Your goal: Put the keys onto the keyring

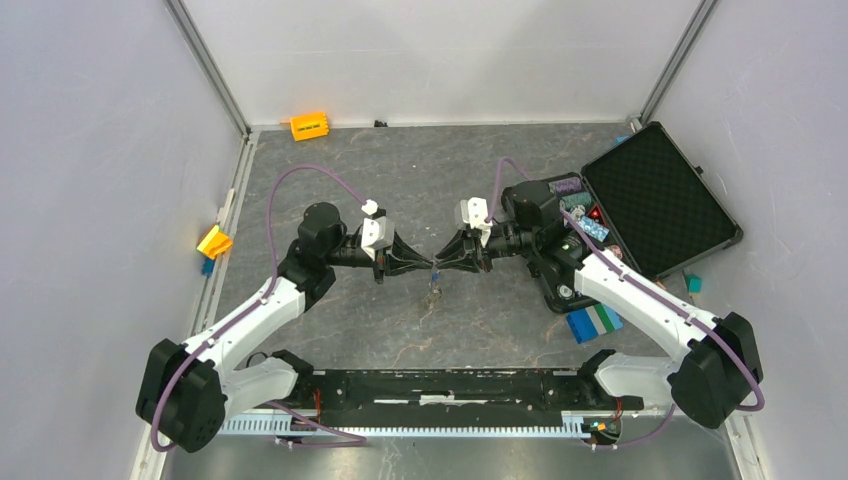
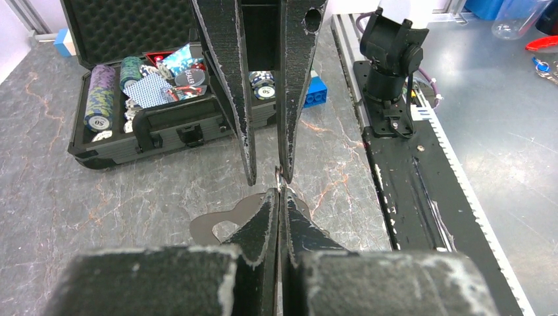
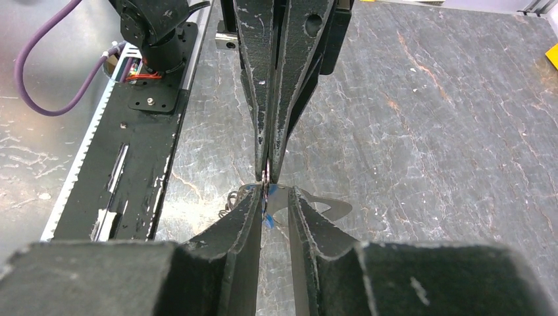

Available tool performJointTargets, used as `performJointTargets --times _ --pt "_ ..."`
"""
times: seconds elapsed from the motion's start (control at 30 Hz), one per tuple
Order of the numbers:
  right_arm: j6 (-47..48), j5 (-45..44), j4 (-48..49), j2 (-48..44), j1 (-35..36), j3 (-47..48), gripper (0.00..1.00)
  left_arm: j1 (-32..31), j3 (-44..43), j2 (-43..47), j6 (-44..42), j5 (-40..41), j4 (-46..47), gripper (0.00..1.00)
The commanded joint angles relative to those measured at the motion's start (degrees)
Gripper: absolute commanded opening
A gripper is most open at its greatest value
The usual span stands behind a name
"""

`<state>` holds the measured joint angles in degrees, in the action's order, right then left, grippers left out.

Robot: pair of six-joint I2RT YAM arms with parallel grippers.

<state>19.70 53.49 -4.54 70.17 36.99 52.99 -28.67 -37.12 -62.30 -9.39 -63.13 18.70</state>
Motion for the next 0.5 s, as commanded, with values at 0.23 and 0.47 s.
performJointTargets --times 0.23,0.47 --pt "-1.1 1.6 2.5 1.2 -0.3 -0.5 0.26 0.4 0.1 0.8 2.4 -0.5 4.5 0.02" --pt "-1.4 2.0 2.7 1.4 -0.3 -0.4 0.21 0.5 0.4 0.8 2.6 -0.6 5.0 0.02"
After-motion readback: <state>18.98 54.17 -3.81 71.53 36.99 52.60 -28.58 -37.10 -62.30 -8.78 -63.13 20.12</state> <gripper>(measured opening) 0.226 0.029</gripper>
